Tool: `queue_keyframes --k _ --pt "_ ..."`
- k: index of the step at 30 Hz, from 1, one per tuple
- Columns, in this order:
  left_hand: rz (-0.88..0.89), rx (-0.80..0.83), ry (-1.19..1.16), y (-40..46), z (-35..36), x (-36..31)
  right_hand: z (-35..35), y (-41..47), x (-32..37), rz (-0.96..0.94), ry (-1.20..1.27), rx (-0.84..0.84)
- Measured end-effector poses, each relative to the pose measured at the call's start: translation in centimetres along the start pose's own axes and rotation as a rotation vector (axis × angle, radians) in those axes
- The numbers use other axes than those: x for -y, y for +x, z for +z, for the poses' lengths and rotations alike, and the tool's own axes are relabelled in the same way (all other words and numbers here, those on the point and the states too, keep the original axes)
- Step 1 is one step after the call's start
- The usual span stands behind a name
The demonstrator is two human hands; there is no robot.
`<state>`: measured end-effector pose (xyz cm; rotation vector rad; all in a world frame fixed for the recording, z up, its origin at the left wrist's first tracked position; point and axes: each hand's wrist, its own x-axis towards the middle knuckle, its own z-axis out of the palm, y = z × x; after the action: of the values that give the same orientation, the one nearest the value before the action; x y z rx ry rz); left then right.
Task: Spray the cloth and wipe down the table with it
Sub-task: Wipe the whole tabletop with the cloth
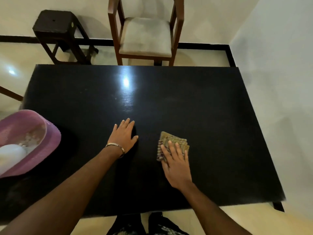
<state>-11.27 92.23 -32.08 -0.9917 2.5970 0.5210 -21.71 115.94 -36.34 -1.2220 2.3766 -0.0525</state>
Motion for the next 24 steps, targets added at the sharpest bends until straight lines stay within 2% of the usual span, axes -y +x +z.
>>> queue_keyframes --k 7,11,16,20,24 --pt "0.044 0.013 0.017 -3.2 4.0 -7.2 -1.0 -7.5 -18.0 0.437 0.064 -0.048" --pt "0.043 0.034 0.013 -4.8 5.2 -8.7 -1.5 -8.9 -21.6 0.490 0.072 -0.035" --pt "0.009 0.020 0.006 -6.5 5.7 -7.5 -1.3 -8.4 -17.7 0.514 0.091 -0.050" --pt "-0.031 -0.006 -0.025 -8.1 5.6 -4.8 0.3 -8.0 -10.3 0.342 0.058 -0.031" --pt "-0.075 -0.032 -0.052 -10.7 4.9 -0.6 3.1 -6.9 0.0 0.107 0.010 0.009"
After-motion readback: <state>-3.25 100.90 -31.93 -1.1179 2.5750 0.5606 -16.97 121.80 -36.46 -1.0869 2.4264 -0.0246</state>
